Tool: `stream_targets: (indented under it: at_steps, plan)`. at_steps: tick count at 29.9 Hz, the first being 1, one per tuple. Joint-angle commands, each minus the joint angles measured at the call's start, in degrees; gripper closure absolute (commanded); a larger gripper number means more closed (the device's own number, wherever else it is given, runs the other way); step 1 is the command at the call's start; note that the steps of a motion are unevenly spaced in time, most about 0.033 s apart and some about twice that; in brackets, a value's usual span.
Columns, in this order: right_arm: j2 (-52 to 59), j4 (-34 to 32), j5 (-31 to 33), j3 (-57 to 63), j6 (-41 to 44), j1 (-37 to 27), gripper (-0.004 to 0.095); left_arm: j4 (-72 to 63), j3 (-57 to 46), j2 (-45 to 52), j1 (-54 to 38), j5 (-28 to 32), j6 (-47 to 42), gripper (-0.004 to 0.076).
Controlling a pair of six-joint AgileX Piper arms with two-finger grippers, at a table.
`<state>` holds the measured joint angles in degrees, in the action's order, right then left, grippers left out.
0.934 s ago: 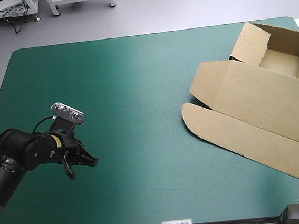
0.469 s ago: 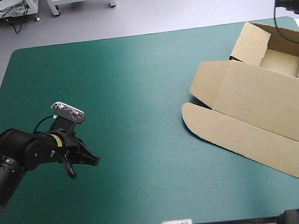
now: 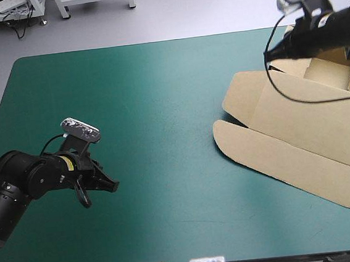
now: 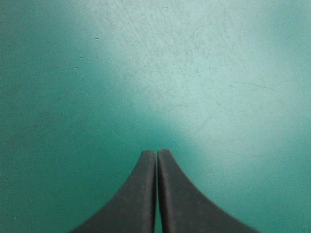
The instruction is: Fold the box
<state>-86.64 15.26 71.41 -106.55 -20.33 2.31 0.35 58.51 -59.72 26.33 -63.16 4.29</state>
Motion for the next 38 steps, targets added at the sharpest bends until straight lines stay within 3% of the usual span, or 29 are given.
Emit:
stream_targets:
  at_steps: [1,5,12,15,22,28,38]
  plan:
    - [8.28,0.29,0.09,10.32,-1.48,2.52,0.0927,-1.19,1.43,0.85,0.07,2.72,-0.56,0.0729]
    - [14.94,0.15,-0.87,23.2,-1.61,3.77,0.0927,-0.35,1.43,0.85,0.07,2.72,-0.56,0.0734]
    - [28.58,1.65,-9.92,42.24,-5.1,3.77,0.0927,-1.36,1.43,0.85,0.07,1.3,-0.56,0.0734]
    - [32.38,2.48,-11.03,47.17,-5.81,3.77,0.0927,-3.22,1.43,0.85,0.07,0.65,-0.56,0.0734]
    - [37.35,2.61,-9.66,52.96,-6.28,3.77,0.0927,-6.23,-2.57,1.24,0.17,1.62,-0.56,0.0734]
    - [38.75,3.58,-10.02,56.14,-8.11,3.77,0.0927,-10.78,-10.24,4.51,0.17,6.66,-0.4,0.0734]
    - [38.87,4.91,-11.65,56.71,-9.32,3.77,0.0927,-10.95,-10.88,10.79,0.17,6.52,-0.4,0.0734]
